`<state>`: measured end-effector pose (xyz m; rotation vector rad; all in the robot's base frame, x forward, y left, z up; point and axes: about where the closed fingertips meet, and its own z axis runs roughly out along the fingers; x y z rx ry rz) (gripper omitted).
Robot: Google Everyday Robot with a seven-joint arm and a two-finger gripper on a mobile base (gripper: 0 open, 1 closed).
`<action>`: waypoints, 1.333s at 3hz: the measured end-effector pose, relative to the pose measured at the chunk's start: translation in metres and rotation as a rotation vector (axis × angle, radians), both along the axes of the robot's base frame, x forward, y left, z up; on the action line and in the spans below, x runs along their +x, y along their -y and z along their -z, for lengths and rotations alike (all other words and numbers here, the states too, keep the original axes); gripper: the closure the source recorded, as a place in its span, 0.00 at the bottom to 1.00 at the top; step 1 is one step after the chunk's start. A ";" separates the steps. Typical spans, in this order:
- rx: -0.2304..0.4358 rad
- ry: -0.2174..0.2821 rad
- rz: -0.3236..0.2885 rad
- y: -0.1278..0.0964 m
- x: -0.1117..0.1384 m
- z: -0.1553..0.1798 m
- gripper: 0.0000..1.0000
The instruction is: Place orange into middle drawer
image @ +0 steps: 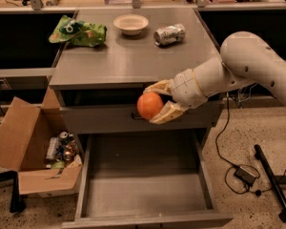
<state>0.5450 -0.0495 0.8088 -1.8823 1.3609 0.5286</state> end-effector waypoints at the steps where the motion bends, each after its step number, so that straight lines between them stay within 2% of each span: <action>1: -0.038 -0.036 0.024 0.010 -0.031 0.028 1.00; 2: -0.086 -0.112 0.076 0.037 -0.056 0.088 1.00; 3: -0.079 -0.215 0.127 0.058 -0.076 0.156 1.00; 4: -0.079 -0.216 0.127 0.058 -0.076 0.156 1.00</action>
Offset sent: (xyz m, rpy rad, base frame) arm -0.0900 -0.0750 -0.1674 -0.1478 0.2150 -0.1496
